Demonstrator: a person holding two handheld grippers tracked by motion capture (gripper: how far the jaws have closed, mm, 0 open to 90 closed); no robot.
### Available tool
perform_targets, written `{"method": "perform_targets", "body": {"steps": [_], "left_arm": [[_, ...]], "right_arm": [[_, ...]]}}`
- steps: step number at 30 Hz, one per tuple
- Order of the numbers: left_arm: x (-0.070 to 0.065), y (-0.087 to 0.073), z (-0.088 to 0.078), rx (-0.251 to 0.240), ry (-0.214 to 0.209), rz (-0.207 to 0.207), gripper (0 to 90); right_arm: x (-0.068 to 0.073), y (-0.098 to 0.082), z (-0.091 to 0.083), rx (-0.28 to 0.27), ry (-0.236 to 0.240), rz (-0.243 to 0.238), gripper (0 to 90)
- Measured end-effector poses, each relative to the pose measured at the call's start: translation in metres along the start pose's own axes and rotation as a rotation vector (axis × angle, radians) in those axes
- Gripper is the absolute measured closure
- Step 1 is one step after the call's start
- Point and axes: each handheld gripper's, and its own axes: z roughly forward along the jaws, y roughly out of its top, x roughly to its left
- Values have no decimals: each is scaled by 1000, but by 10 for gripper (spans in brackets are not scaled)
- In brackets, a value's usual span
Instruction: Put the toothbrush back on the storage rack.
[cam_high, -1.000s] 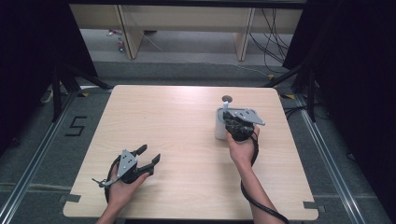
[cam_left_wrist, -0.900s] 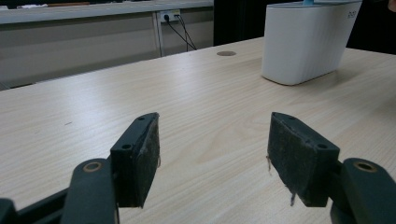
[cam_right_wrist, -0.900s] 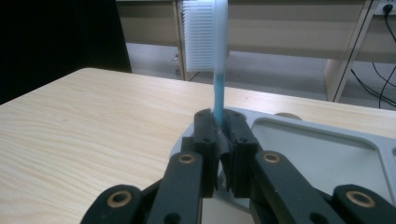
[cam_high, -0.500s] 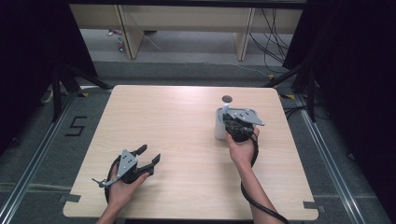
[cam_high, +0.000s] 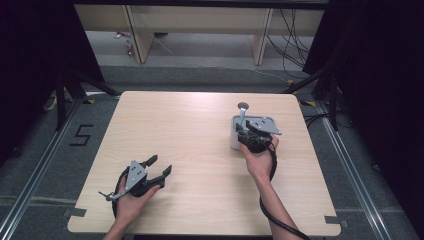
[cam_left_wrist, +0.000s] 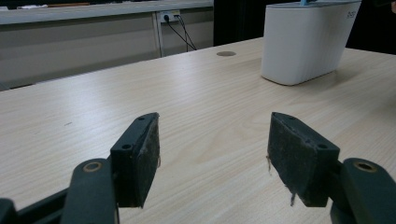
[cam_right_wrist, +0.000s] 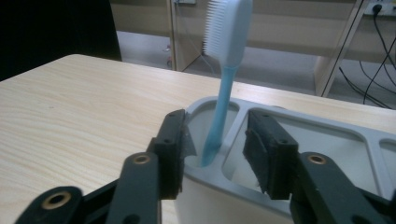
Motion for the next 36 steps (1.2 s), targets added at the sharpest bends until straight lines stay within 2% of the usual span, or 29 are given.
{"method": "perform_targets", "body": {"steps": [1, 2, 3, 6, 7, 8, 9, 12, 13, 14, 15, 16, 18, 19, 20, 22, 25, 26, 32, 34, 35, 36], "left_arm": [[0, 0, 0, -1, 0, 0, 341], [0, 0, 0, 3, 2, 0, 342], [0, 0, 0, 6, 3, 1, 341], [0, 0, -1, 8, 3, 1, 342], [0, 1, -1, 16, 6, 3, 341], [0, 1, -1, 16, 6, 2, 342], [0, 0, 0, -2, 0, -1, 342], [0, 0, 0, 2, 2, 1, 342], [0, 0, 0, -1, 1, 0, 342], [0, 1, -2, 17, 7, 3, 342], [0, 1, -2, 16, 7, 3, 342], [0, 1, -2, 16, 7, 3, 342], [0, 1, -2, 16, 8, 3, 342], [0, 1, -2, 16, 8, 3, 342], [0, 1, -2, 15, 8, 4, 342], [0, 1, -2, 15, 7, 6, 342], [-1, 0, -1, -2, 4, 8, 343], [-1, 0, -1, 8, 7, 11, 343], [-2, 1, -2, 13, 8, 11, 343], [-2, 0, -2, 12, 9, 11, 343], [-2, 0, -2, 12, 9, 11, 343], [-2, 0, -2, 12, 9, 10, 343]], "right_arm": [[0, 1, -1, 3, -7, -18, 531], [2, 1, -3, 9, -18, -8, 512], [1, 2, -4, 6, -8, -15, 476], [1, 2, -6, 25, -10, -14, 463], [-1, 2, -7, 17, -16, -40, 451], [-2, 1, -7, 20, -9, -34, 440], [-2, 1, -11, 30, -22, -15, 427], [-6, -1, -14, 28, -14, -29, 403], [-6, -1, -14, 28, -14, -29, 403], [-5, -1, -15, 24, -18, -25, 398], [-7, -1, -17, 36, -11, -49, 394], [-7, -2, -19, 26, -10, -35, 391], [-10, -2, -22, 24, -5, -65, 383], [-9, -2, -24, 39, -1, -46, 379], [-11, -4, -29, 46, 2, -62, 370], [-10, -4, -31, 49, 2, -48, 370], [-12, -7, -37, 51, 7, -84, 364], [-14, -8, -38, 41, 11, -101, 362], [-21, -15, -53, 47, 16, -110, 351], [-21, -18, -57, 50, 13, -89, 349], [-24, -20, -60, 43, 11, -110, 348], [-25, -22, -61, 50, 19, -107, 346]]}}
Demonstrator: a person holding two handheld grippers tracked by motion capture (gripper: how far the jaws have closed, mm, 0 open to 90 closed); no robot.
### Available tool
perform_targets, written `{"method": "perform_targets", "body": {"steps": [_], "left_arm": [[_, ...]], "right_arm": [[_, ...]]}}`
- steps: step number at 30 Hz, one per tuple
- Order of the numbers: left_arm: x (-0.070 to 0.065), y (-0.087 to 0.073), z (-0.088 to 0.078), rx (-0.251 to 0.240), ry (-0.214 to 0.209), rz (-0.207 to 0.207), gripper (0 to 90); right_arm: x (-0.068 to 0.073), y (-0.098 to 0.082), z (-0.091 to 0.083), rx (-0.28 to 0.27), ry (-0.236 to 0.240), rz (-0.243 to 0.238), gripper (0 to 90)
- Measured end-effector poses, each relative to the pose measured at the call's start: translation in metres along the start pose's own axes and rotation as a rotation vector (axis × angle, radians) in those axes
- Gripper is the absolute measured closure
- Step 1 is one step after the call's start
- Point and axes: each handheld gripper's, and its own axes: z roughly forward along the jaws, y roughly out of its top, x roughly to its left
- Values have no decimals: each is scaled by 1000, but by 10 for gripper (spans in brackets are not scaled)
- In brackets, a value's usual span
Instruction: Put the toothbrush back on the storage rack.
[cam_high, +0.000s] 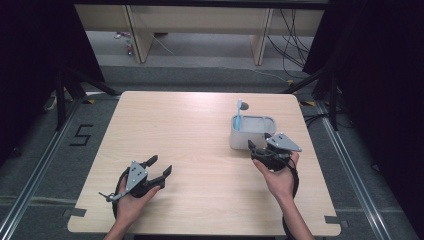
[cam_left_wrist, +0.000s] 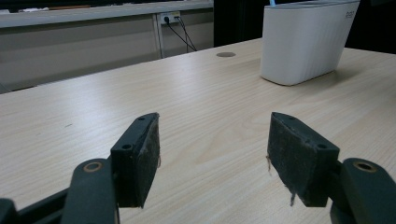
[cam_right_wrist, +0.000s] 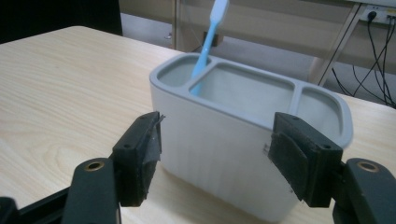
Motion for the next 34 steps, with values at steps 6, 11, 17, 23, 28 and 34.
{"method": "perform_targets", "body": {"steps": [6, 11, 17, 23, 28, 34], "left_arm": [[1, 0, 0, -4, 2, -6, 342], [0, 0, 0, -4, 3, -7, 342], [1, 0, 0, -6, 5, -10, 341], [0, 0, -1, -7, 8, -7, 342], [0, -1, 0, -33, 0, -11, 340], [1, -1, -3, -21, 10, -24, 336]], "right_arm": [[-5, -14, -13, 8, -26, 8, 343], [-9, -28, -26, 6, -47, 11, 342], [-8, -42, -33, 22, -58, 49, 341], [-7, -59, -36, 30, -24, 61, 335], [-4, -64, -36, 20, -32, 81, 333], [-6, -66, -36, 19, -42, 80, 326]]}}
